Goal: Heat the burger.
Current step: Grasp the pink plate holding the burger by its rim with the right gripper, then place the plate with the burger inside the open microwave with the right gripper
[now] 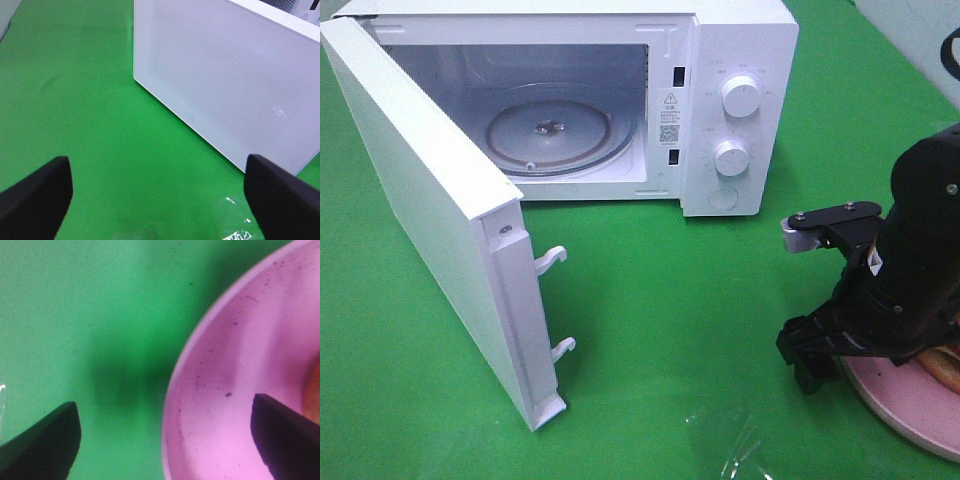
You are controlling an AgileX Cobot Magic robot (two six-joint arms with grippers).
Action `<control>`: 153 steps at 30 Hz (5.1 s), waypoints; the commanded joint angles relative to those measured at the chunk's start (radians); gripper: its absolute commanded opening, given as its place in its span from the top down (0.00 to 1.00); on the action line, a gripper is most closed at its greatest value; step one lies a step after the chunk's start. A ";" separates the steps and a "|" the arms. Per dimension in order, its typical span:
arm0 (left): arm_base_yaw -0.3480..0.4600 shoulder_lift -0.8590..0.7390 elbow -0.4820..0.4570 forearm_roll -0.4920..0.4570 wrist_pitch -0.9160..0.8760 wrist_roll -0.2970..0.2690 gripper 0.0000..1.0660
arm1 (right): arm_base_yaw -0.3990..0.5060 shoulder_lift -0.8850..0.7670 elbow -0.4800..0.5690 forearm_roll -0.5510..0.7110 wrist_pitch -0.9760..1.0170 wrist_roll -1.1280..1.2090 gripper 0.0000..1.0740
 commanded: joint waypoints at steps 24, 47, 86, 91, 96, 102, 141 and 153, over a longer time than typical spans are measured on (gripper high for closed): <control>0.003 -0.012 0.003 -0.010 -0.009 -0.002 0.20 | -0.006 0.118 0.008 -0.064 -0.086 0.005 0.68; 0.003 -0.012 0.003 -0.010 -0.009 -0.002 0.20 | 0.003 0.113 0.008 -0.114 -0.029 0.041 1.00; 0.003 -0.012 0.003 -0.010 -0.009 -0.001 0.20 | 0.363 -0.110 0.008 -0.480 0.384 0.437 1.00; 0.003 -0.012 0.003 -0.010 -0.009 -0.001 0.20 | 0.417 -0.131 0.008 -0.515 0.426 0.475 1.00; 0.003 -0.012 0.003 -0.010 -0.009 -0.001 0.20 | 0.440 -0.148 0.008 -0.529 0.462 0.490 1.00; 0.003 -0.012 0.003 -0.010 -0.009 -0.001 0.20 | 0.440 -0.162 0.008 -0.526 0.467 0.478 1.00; 0.003 -0.012 0.003 -0.010 -0.009 -0.001 0.20 | 0.697 -0.337 0.189 -0.571 0.423 0.401 1.00; 0.003 -0.012 0.003 -0.010 -0.009 -0.001 0.20 | 0.697 -0.337 0.189 -0.658 0.367 0.278 1.00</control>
